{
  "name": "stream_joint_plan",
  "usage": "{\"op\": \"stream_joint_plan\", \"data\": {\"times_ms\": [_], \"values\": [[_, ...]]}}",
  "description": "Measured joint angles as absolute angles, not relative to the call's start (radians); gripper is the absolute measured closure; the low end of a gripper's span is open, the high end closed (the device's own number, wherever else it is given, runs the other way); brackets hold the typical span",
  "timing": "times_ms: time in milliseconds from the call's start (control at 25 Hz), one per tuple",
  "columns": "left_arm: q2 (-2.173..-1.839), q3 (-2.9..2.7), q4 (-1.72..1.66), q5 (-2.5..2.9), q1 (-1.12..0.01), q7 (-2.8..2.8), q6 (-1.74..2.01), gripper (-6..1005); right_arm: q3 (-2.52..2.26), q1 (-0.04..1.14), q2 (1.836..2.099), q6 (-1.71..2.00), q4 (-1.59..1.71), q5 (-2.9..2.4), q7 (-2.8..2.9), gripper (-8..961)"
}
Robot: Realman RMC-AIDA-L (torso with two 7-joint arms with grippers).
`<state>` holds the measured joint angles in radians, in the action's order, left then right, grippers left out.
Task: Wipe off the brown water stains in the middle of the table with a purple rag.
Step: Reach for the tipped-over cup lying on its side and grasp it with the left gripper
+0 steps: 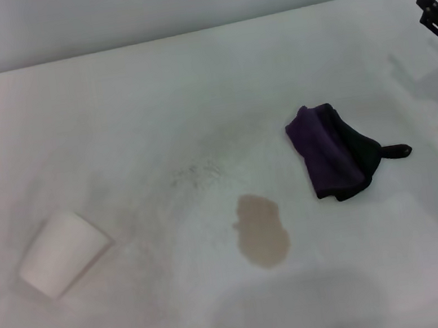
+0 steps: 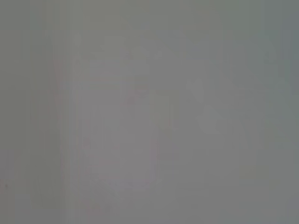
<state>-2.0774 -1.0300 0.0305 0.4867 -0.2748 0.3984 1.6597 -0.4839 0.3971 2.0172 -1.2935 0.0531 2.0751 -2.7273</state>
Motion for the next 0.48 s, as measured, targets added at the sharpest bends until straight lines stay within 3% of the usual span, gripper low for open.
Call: {"op": "stream_joint_plan", "data": {"times_ms": [240, 480], "values": [[-2.064, -1.034, -0.061, 0.52, -0.266, 0.626, 1.58, 107, -0.49, 0.404, 2.016, -1.283, 0.061, 2.073, -2.727, 122], [-2.011, -1.035, -0.255, 0.723, -0.251, 0.925, 1.381, 107, -0.491, 0.422, 2.015, -1.262, 0.063, 2.071, -2.728, 123]]}}
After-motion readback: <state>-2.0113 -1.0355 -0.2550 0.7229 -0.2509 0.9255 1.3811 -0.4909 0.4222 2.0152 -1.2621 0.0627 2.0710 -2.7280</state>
